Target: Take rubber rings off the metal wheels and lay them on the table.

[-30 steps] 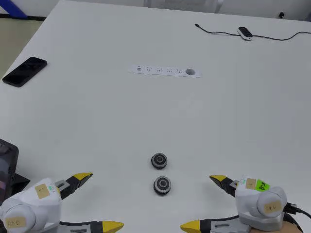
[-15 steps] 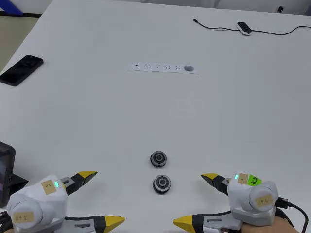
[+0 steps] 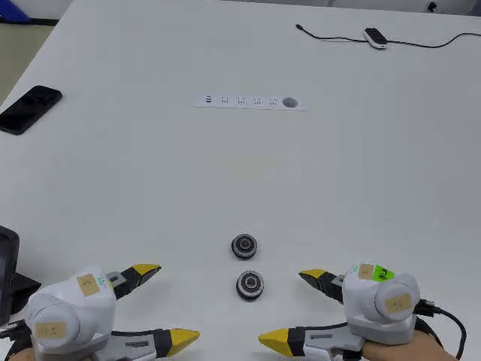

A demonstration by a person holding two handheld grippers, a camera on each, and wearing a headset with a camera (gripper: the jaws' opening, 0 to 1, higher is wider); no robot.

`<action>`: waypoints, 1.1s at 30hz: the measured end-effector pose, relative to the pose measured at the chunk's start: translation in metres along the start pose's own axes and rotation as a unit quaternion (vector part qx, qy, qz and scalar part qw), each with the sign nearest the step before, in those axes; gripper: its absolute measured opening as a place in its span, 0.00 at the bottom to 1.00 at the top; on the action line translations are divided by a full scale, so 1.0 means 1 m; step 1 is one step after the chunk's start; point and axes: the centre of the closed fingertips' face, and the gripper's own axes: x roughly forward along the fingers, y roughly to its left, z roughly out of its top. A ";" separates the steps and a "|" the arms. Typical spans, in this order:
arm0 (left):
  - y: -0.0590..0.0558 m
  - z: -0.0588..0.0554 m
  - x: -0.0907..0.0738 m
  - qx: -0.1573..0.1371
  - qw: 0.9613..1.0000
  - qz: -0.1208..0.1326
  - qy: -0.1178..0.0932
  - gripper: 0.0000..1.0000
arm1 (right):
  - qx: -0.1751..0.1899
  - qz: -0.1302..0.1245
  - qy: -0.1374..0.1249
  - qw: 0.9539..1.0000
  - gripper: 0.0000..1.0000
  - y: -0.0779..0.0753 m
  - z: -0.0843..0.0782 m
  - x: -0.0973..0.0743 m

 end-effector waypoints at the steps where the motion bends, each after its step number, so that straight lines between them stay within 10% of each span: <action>1: 0.000 0.000 0.001 0.002 1.000 -0.001 0.001 0.74 | 0.000 0.001 -0.001 1.000 0.80 0.002 0.001 0.001; 33: -0.013 0.021 0.035 0.046 0.997 -0.056 0.015 0.53 | 0.058 0.028 -0.023 0.998 0.70 0.015 0.011 0.018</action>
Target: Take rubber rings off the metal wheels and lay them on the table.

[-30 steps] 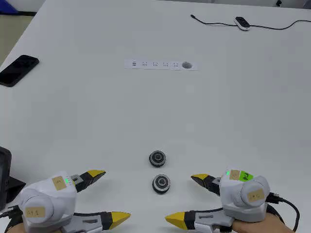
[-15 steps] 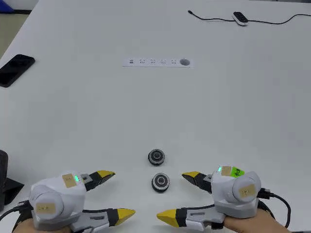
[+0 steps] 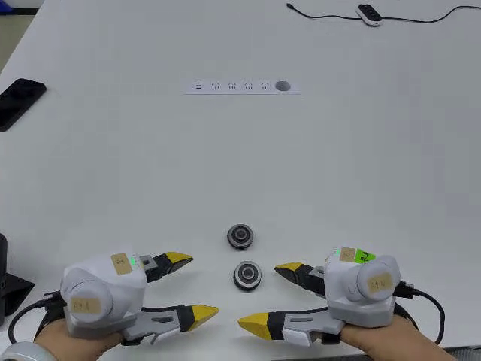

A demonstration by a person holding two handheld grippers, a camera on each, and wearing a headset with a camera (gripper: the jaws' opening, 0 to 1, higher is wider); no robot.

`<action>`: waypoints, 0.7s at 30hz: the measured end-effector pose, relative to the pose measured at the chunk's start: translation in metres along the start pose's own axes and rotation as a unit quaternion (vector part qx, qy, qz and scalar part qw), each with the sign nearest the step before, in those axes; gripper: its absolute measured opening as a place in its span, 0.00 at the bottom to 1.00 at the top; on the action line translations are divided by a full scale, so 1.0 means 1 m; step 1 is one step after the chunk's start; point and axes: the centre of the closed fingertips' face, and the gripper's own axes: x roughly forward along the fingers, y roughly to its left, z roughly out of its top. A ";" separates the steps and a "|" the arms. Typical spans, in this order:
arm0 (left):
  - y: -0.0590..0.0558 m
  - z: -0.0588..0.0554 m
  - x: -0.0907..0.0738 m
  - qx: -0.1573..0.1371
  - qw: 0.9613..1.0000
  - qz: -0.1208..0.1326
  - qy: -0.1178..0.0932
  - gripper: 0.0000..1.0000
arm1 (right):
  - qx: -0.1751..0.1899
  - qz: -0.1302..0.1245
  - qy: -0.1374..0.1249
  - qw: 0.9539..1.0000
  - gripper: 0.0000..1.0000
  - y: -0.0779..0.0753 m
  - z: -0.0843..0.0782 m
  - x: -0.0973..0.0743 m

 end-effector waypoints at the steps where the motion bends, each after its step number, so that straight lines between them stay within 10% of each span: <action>1: 0.000 0.000 0.001 0.001 1.000 -0.001 0.001 0.53 | 0.001 0.001 0.000 1.000 0.70 0.000 0.000 0.000; 21: -0.004 0.017 0.026 0.029 0.999 -0.032 0.011 0.36 | 0.033 0.015 -0.017 0.999 0.65 0.004 0.004 0.006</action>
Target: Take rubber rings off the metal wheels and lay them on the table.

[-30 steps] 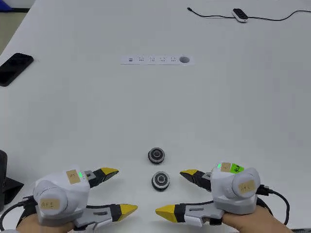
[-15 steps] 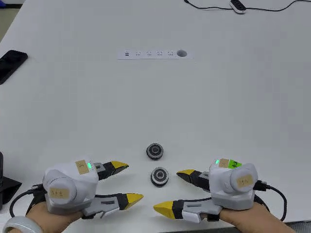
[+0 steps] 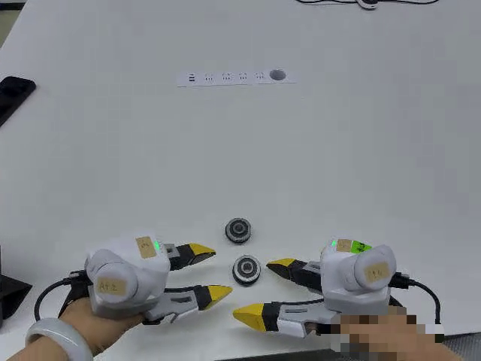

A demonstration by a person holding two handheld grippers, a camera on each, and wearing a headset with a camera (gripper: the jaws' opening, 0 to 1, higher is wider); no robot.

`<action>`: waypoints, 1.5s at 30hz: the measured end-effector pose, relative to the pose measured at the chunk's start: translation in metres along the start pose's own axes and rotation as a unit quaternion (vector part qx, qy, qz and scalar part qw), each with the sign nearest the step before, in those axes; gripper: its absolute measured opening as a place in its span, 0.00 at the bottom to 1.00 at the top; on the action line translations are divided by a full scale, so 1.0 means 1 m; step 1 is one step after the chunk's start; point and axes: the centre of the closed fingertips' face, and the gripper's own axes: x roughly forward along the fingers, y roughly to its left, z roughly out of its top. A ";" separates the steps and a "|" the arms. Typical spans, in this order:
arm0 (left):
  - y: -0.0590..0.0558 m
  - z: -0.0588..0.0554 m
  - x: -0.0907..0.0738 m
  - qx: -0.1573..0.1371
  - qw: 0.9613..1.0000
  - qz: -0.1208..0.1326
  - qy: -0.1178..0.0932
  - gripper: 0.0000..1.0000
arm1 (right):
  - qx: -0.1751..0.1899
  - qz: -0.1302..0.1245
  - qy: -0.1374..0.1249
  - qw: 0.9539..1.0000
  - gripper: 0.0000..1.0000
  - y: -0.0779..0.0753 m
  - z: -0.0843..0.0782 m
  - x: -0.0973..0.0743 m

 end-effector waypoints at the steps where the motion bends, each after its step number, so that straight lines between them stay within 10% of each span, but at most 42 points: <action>1: 0.000 0.001 0.001 0.003 1.000 -0.001 0.001 0.35 | 0.001 0.000 -0.001 1.000 0.65 0.000 0.000 0.000; 45: -0.005 -0.001 0.043 0.073 0.995 -0.027 0.068 0.16 | 0.049 -0.002 -0.041 0.998 0.64 -0.004 0.006 0.000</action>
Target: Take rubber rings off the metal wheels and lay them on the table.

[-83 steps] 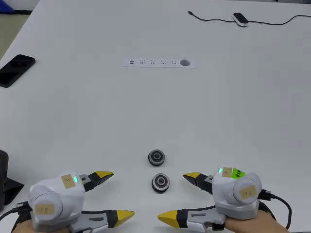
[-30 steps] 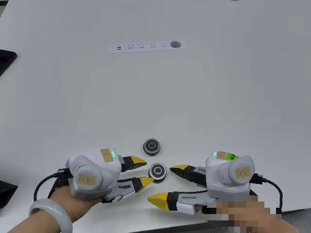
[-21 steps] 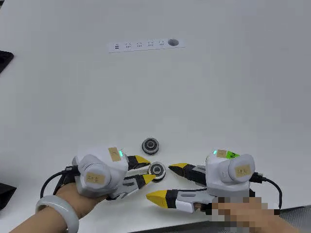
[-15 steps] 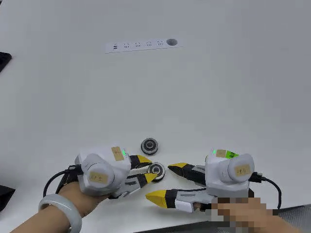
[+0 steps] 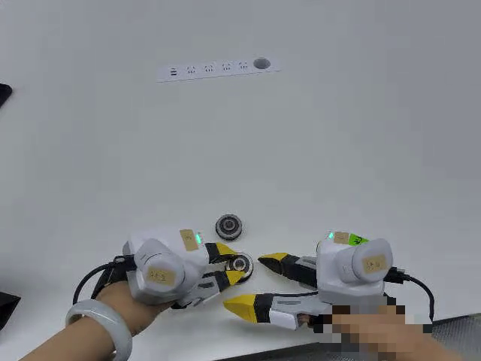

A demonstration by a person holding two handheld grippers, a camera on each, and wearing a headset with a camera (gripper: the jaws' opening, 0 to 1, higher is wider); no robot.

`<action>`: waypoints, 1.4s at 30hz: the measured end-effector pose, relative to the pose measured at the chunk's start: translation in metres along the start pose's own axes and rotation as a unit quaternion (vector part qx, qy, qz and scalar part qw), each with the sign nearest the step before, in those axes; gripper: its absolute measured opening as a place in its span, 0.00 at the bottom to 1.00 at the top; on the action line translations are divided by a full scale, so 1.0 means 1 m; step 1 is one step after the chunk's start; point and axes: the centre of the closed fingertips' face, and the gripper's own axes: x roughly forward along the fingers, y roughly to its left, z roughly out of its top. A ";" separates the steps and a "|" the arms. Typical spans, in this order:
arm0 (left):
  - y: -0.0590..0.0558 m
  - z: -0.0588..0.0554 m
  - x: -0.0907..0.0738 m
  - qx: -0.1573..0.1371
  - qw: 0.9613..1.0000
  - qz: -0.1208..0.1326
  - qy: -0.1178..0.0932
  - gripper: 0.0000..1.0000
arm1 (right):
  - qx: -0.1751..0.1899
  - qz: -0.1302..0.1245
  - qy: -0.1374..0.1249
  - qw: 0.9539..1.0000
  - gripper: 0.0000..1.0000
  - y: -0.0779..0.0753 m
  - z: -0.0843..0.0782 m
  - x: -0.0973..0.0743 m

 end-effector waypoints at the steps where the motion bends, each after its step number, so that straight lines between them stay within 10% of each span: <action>1: 0.000 0.000 0.000 -0.001 1.000 0.001 0.001 0.16 | 0.000 0.000 0.000 1.000 0.64 0.000 0.000 0.000; 42: 0.000 -0.001 0.002 -0.003 1.000 -0.004 -0.004 0.13 | 0.073 0.036 -0.018 0.997 0.60 -0.003 0.006 0.008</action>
